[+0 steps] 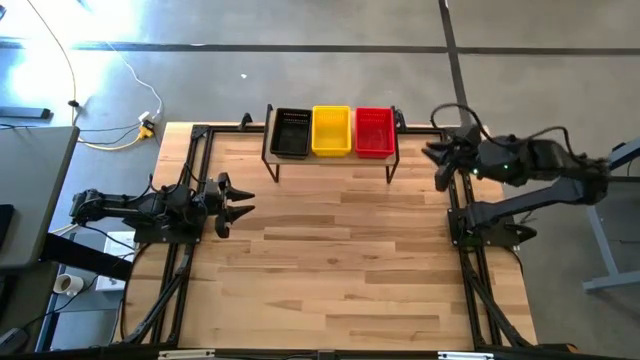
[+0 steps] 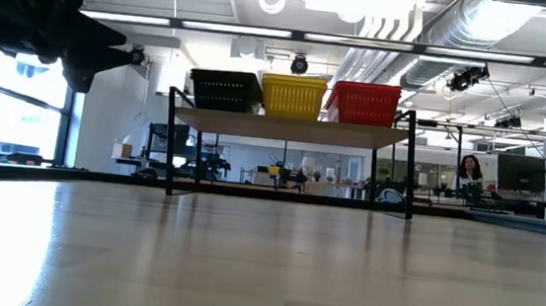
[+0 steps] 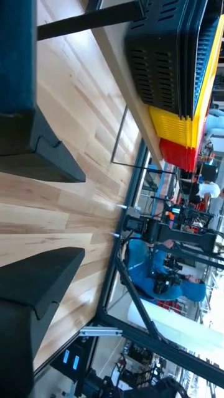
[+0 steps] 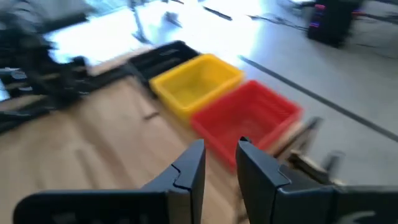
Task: Stack baskets on shelf by color
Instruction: Return to Home Position
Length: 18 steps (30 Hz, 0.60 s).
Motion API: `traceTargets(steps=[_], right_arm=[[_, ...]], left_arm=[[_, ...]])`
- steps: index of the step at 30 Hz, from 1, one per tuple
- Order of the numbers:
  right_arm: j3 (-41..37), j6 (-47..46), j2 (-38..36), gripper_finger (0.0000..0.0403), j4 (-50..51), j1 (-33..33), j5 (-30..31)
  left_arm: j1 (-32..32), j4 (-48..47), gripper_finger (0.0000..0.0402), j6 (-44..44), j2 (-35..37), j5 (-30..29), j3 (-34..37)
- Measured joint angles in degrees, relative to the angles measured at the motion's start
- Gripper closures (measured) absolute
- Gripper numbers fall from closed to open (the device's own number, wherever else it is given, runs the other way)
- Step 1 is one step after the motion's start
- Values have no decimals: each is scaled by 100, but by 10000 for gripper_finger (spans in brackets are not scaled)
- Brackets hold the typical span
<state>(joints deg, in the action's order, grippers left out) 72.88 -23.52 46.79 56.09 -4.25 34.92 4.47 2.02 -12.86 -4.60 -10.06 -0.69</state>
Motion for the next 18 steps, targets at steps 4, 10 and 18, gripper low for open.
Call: traceTargets(steps=[4,10,18], right_arm=[[-1204,303,-741,328,-1183,0,-500],[-2706,454,-1554,328,-2625,0,-1186],[-4435,410,-2414,328,-4201,0,-2127]], left_arm=[[0,2,232,0,1,2,0],[0,0,232,0,2,2,0],[0,0,232,0,2,2,-2]])
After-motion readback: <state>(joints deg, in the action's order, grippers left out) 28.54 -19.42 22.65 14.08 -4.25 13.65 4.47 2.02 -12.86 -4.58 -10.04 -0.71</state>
